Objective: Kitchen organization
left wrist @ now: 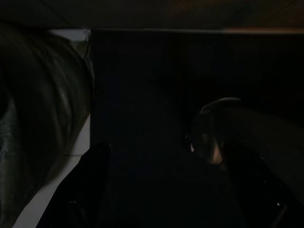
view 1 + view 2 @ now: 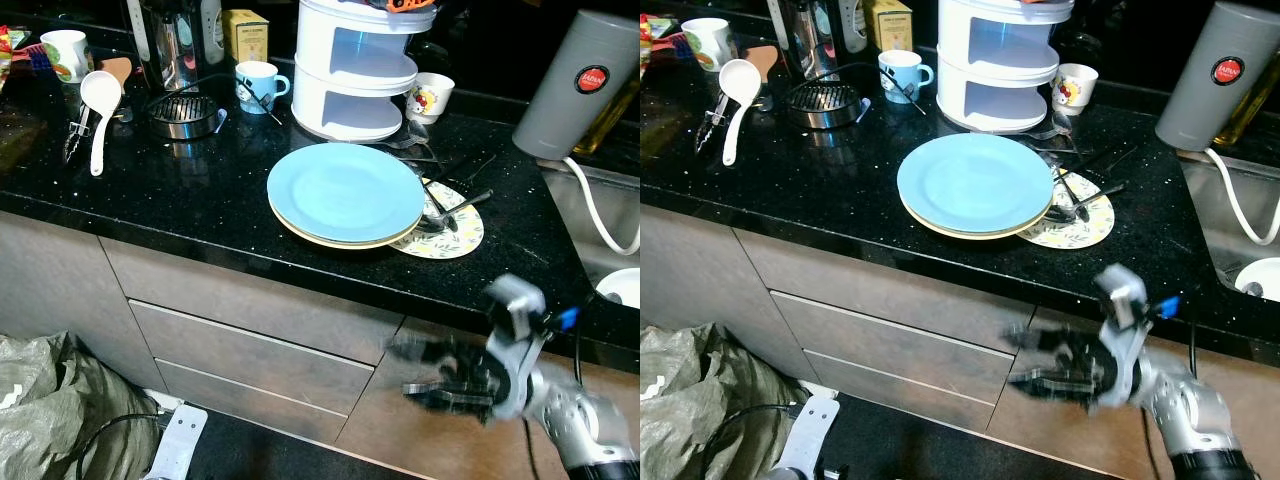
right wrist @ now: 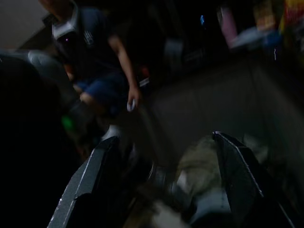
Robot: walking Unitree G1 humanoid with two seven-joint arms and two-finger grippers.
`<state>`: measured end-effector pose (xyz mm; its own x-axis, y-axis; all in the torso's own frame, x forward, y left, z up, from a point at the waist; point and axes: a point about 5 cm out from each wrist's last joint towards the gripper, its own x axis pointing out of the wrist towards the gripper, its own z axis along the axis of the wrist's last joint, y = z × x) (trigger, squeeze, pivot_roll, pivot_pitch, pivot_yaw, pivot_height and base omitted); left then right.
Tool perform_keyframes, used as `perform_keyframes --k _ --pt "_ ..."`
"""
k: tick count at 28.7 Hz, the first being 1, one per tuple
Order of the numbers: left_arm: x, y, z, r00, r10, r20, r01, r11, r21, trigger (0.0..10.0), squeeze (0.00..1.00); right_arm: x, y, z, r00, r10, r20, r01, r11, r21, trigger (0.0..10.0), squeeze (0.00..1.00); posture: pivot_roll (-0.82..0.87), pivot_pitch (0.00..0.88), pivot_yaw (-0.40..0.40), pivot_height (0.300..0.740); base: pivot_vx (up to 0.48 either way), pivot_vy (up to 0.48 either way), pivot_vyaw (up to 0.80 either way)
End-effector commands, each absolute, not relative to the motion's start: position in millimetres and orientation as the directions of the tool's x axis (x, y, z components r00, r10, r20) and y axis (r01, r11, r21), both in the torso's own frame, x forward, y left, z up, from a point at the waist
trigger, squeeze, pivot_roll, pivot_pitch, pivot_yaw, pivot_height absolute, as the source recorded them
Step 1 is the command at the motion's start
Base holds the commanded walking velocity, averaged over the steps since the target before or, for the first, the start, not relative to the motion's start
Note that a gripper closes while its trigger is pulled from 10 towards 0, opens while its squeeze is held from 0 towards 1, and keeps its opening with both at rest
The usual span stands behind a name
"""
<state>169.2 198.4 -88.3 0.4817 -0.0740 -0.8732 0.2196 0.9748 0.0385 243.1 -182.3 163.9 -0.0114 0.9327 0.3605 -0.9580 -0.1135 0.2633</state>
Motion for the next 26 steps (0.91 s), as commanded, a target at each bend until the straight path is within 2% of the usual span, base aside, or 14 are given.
perform_keyframes --k 1,2,7,9,10,12,13,14,15,18,21,24,26 --pt "166 195 -90 0.469 -0.08 -0.879 0.23 0.972 0.034 10.0 0.0 250 -179 181 0.04 0.909 0.414 -0.978 -0.049 0.204 10.0 0.0 0.08 0.03 -0.061 0.74 0.0 0.0 0.0" --pt "166 195 -90 0.469 -0.08 -0.879 0.23 0.972 0.034 10.0 0.0 250 -179 181 0.04 0.909 0.414 -0.978 -0.049 0.204 10.0 0.0 0.08 0.03 -0.061 0.74 0.0 0.0 0.0" --pt "167 194 -90 0.472 -0.082 -0.878 0.234 0.972 0.035 10.0 0.0 268 -162 212 0.118 0.888 0.445 -0.993 0.096 0.071 10.0 0.0 0.08 0.033 -0.065 0.74 0.0 0.0 0.0" --pt "167 193 -90 0.476 -0.081 -0.876 0.234 0.971 0.038 10.0 0.0 275 -146 227 0.15 0.911 0.385 -0.985 0.171 -0.019 10.0 0.0 0.09 0.036 -0.069 0.74 0.0 0.0 0.0" --pt "167 193 -90 0.476 -0.081 -0.876 0.234 0.971 0.038 10.0 0.0 275 -146 227 0.15 0.911 0.385 -0.985 0.171 -0.019 10.0 0.0 0.09 0.036 -0.069 0.74 0.0 0.0 0.0" --pt "167 193 -90 0.478 -0.08 -0.875 0.235 0.971 0.04 10.0 0.0 283 -132 237 0.198 0.933 0.3 -0.961 0.245 -0.13 10.0 0.0 0.08 0.039 -0.069 0.74 0.0 0.0 0.0" --pt "167 193 -90 0.478 -0.08 -0.875 0.235 0.971 0.04 10.0 0.0 283 -132 237 0.198 0.933 0.3 -0.961 0.245 -0.13 10.0 0.0 0.08 0.039 -0.069 0.74 0.0 0.0 0.0" --pt "167 193 -90 0.479 -0.079 -0.875 0.235 0.971 0.041 10.0 0.0 288 -123 246 0.225 0.935 0.275 -0.94 0.282 -0.192 10.0 0.0 0.08 0.041 -0.07 0.74 0.0 0.0 0.0" --pt "167 193 -90 0.48 -0.077 -0.874 0.234 0.971 0.043 10.0 0.0 295 -109 264 0.259 0.936 0.237 -0.885 0.328 -0.33 10.0 0.0 0.08 0.041 -0.072 0.74 0.0 0.0 0.0" --pt "167 193 -90 0.481 -0.075 -0.873 0.234 0.971 0.045 10.0 0.0 296 -96 277 0.249 0.948 0.199 -0.832 0.314 -0.458 10.0 0.0 0.09 0.042 -0.077 0.74 0.0 0.0 0.0" --pt "167 193 -90 0.482 -0.075 -0.873 0.234 0.971 0.046 10.0 0.0 296 -92 281 0.239 0.954 0.183 -0.815 0.299 -0.496 10.0 0.0 0.09 0.041 -0.077 0.74 0.0 0.0 0.0" --pt "167 193 -90 0.482 -0.074 -0.873 0.235 0.971 0.047 10.0 0.0 295 -79 283 0.237 0.967 0.094 -0.751 0.244 -0.613 10.0 0.0 0.09 0.041 -0.081 0.74 0.0 0.0 0.0" --pt "167 193 -90 0.482 -0.074 -0.873 0.236 0.971 0.048 10.0 0.0 295 -77 281 0.232 0.97 0.068 -0.741 0.222 -0.634 10.0 0.0 0.09 0.041 -0.081 0.74 0.0 0.0 0.0"
